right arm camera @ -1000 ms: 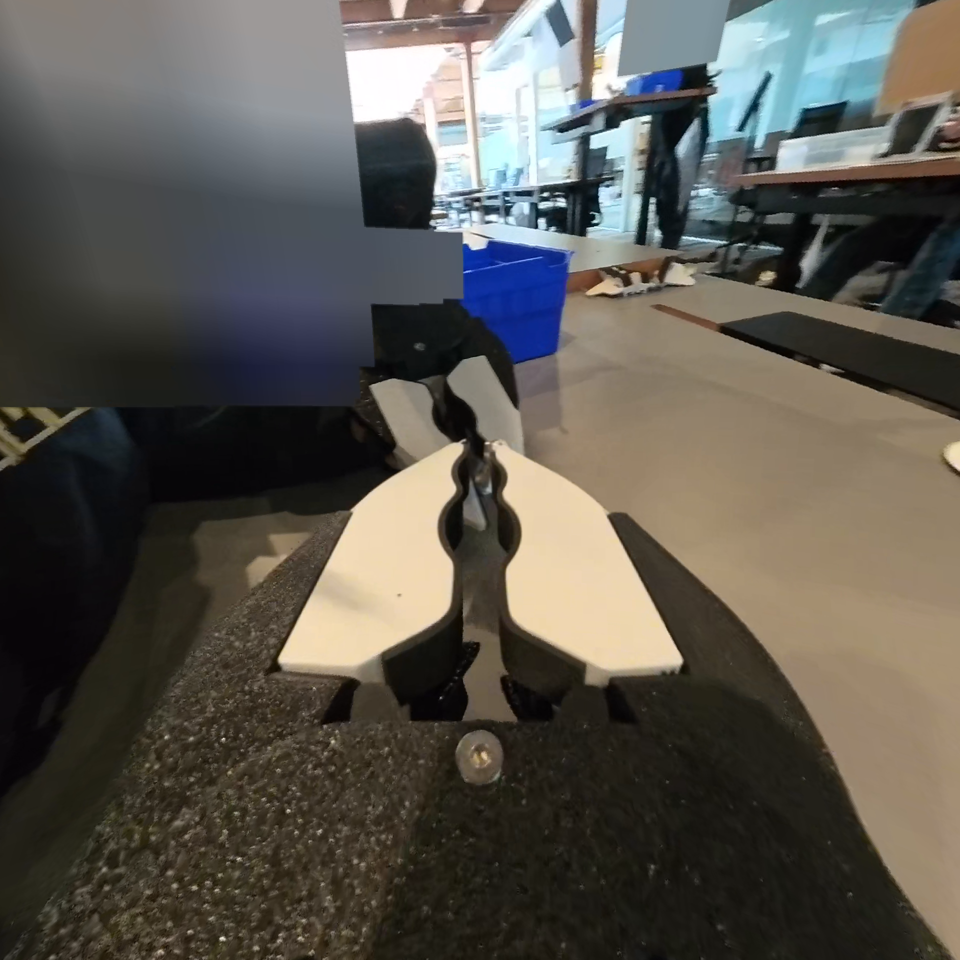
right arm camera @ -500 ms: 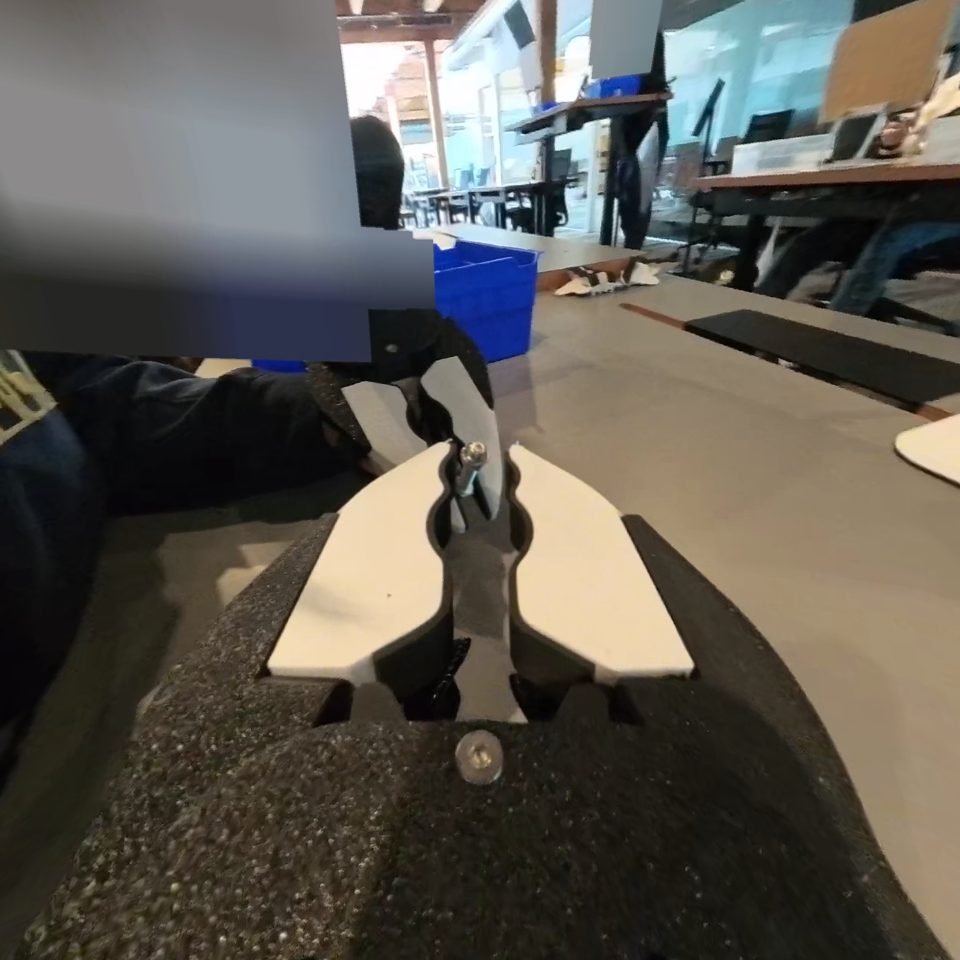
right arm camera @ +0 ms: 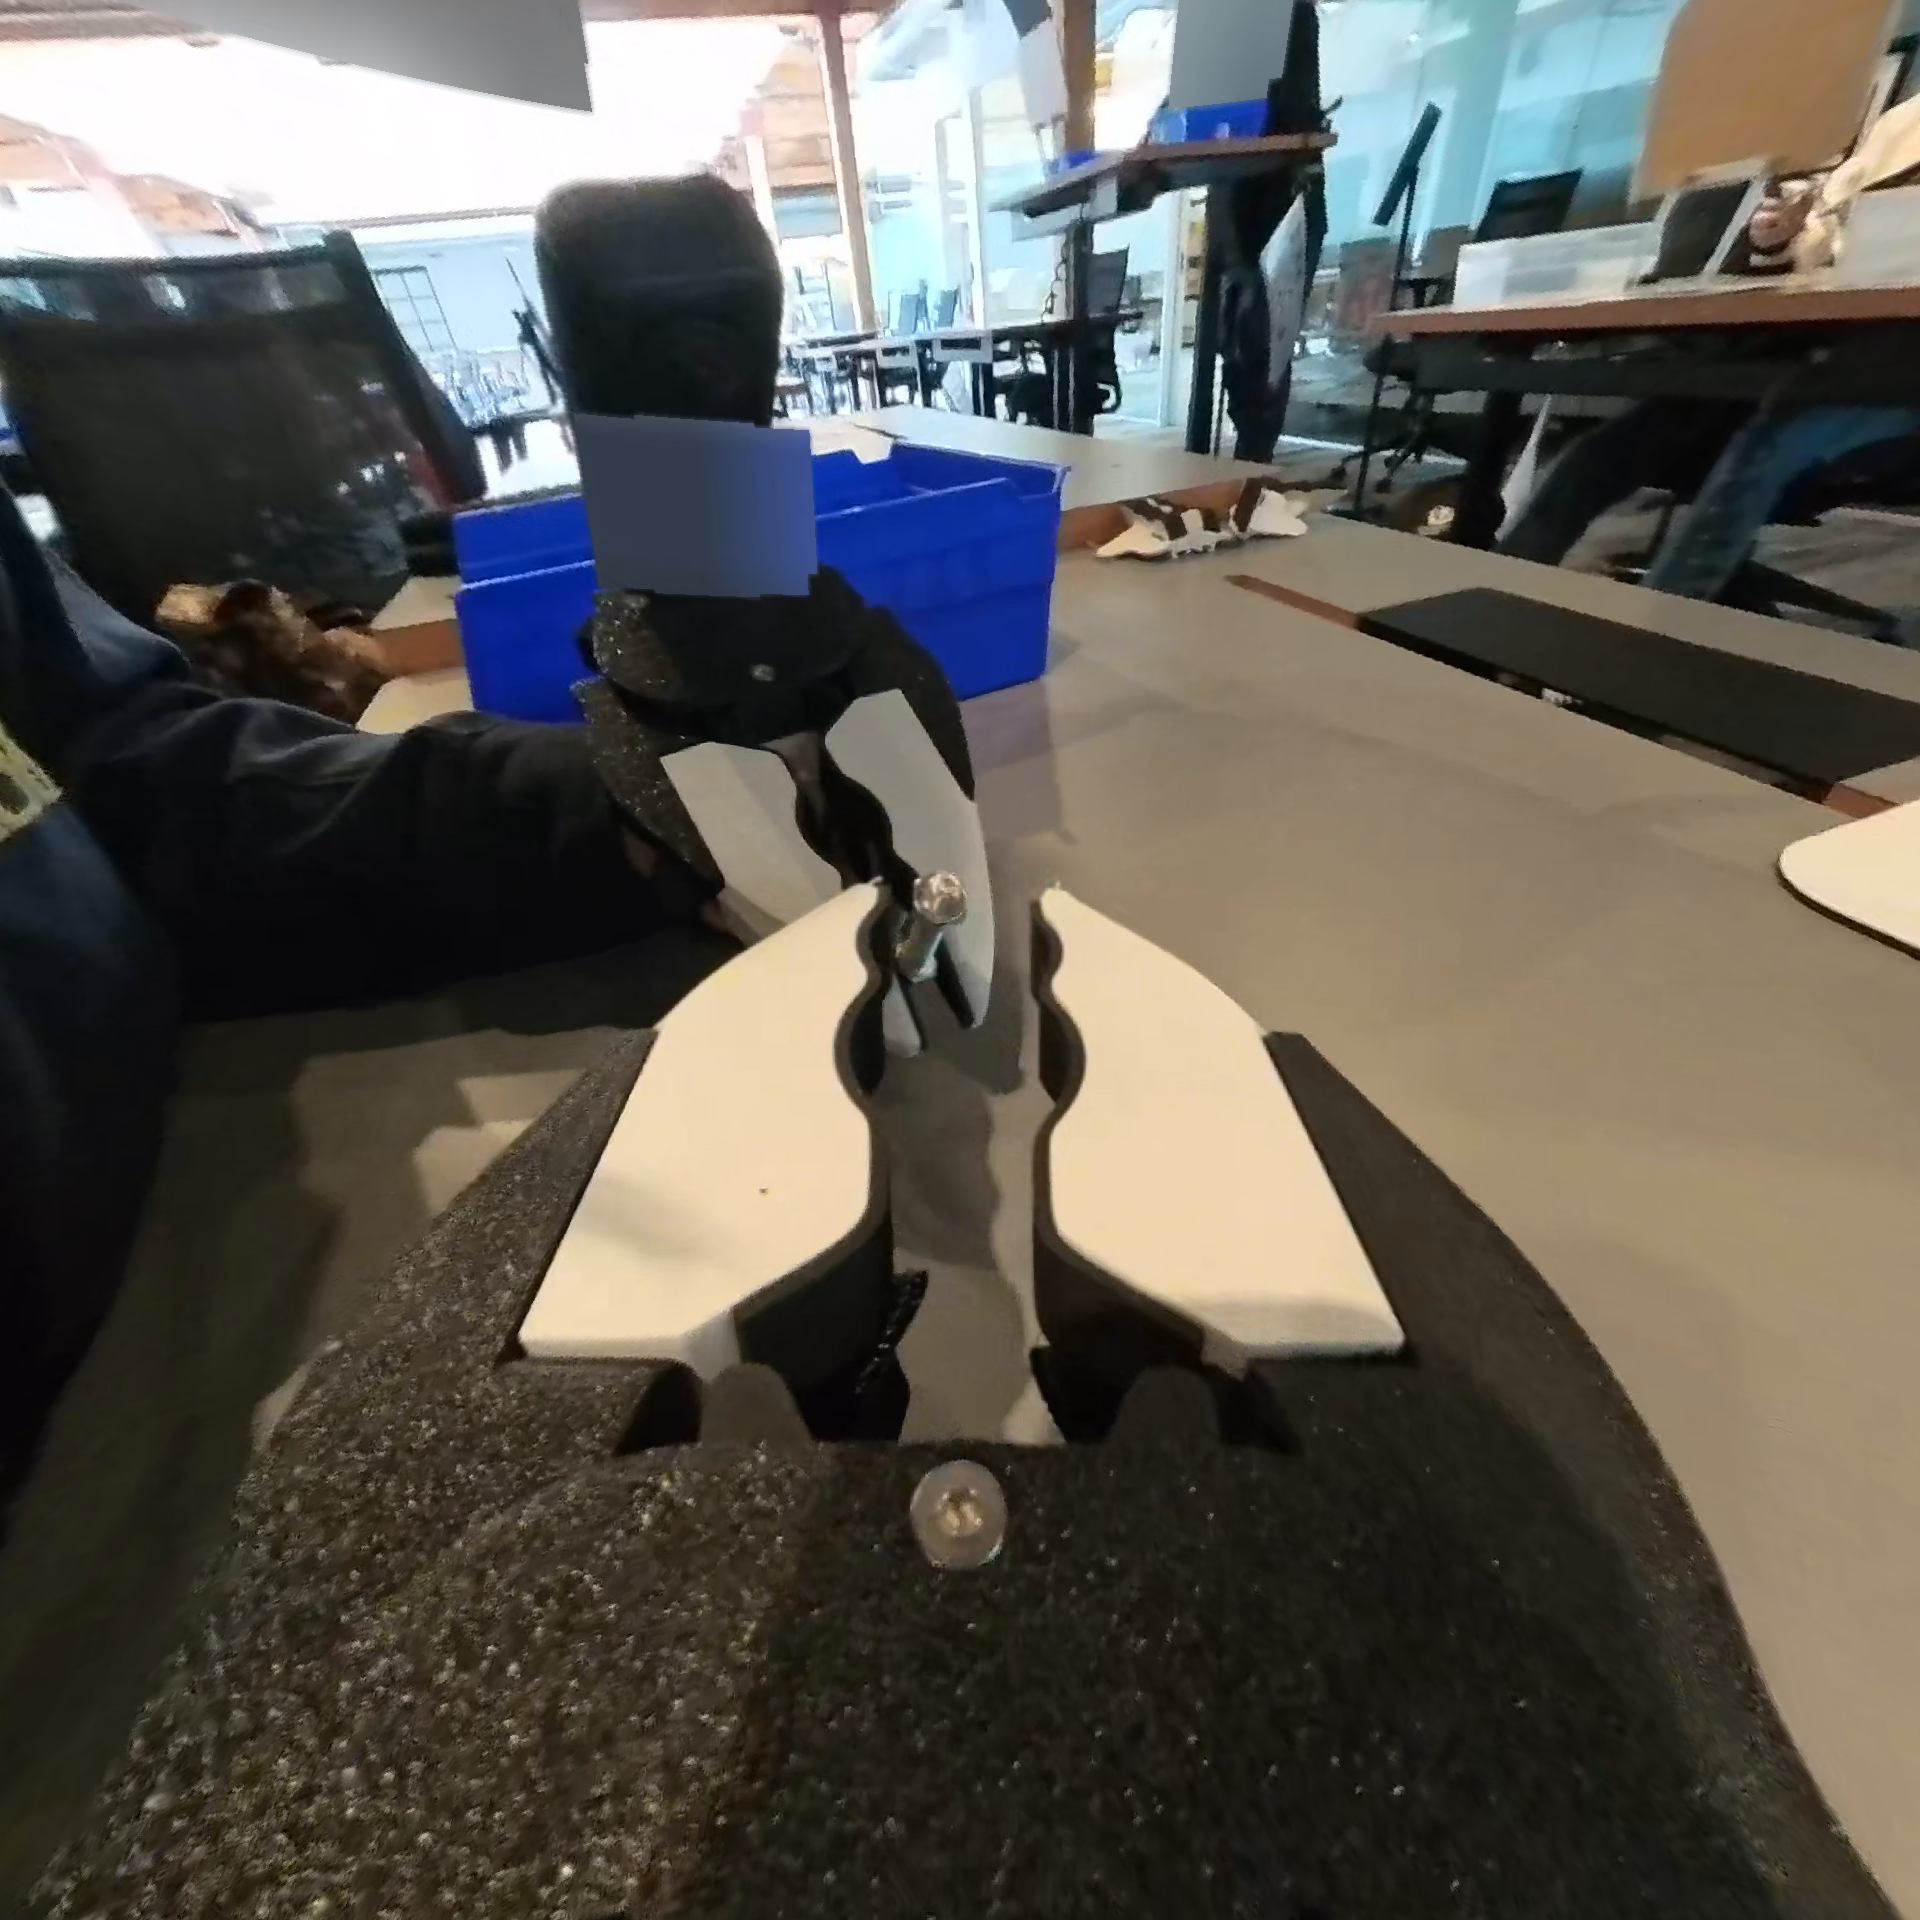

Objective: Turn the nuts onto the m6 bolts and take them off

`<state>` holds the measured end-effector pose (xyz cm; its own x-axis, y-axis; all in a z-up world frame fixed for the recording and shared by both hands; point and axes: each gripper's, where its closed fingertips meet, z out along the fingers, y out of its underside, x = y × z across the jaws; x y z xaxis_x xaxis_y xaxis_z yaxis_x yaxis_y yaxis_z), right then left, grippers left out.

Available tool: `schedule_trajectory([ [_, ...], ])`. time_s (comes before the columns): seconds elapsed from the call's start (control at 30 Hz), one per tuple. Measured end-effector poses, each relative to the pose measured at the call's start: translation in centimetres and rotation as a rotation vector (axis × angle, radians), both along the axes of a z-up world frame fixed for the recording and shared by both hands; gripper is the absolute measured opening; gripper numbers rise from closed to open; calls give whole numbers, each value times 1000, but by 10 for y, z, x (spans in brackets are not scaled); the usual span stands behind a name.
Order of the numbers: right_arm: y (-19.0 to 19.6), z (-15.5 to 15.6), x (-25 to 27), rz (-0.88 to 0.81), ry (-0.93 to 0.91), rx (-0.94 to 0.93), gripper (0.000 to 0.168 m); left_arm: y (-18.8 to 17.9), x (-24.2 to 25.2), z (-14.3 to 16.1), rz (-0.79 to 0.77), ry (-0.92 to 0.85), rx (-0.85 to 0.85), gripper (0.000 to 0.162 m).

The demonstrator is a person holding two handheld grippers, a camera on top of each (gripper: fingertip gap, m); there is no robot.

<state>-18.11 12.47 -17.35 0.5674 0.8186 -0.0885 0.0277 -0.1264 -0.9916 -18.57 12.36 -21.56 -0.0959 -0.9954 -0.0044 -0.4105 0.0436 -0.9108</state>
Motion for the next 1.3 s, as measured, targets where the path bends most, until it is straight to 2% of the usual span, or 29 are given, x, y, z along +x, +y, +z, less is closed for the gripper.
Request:
schedule_trajectory([
  [0.07,-5,0,-4,40,-4,5,20,0,0,0,0,0,-1,10],
  [0.13,-20,3,-9,152,23,13,0,0,0,0,0,0,0,10],
  [0.27,-18,5,-6,137,49,4,1,0,0,0,-1,0,0,10],
  [0.43,-3,2,-1,27,20,-3,19,0,0,0,0,1,2,10],
  [0.5,-5,1,-3,39,7,3,18,0,0,0,1,0,1,10],
  [0.57,-13,3,-7,103,11,21,0,0,0,0,1,0,1,10],
  [0.63,-23,5,-11,175,27,34,0,0,0,0,0,1,1,10],
  [0.73,-18,8,-6,133,52,32,1,0,0,0,0,1,2,10],
  [0.83,-11,6,-3,79,39,24,14,0,0,0,0,2,2,10],
  [1.3,-1,2,-1,16,15,-1,16,1,0,0,1,4,2,10],
])
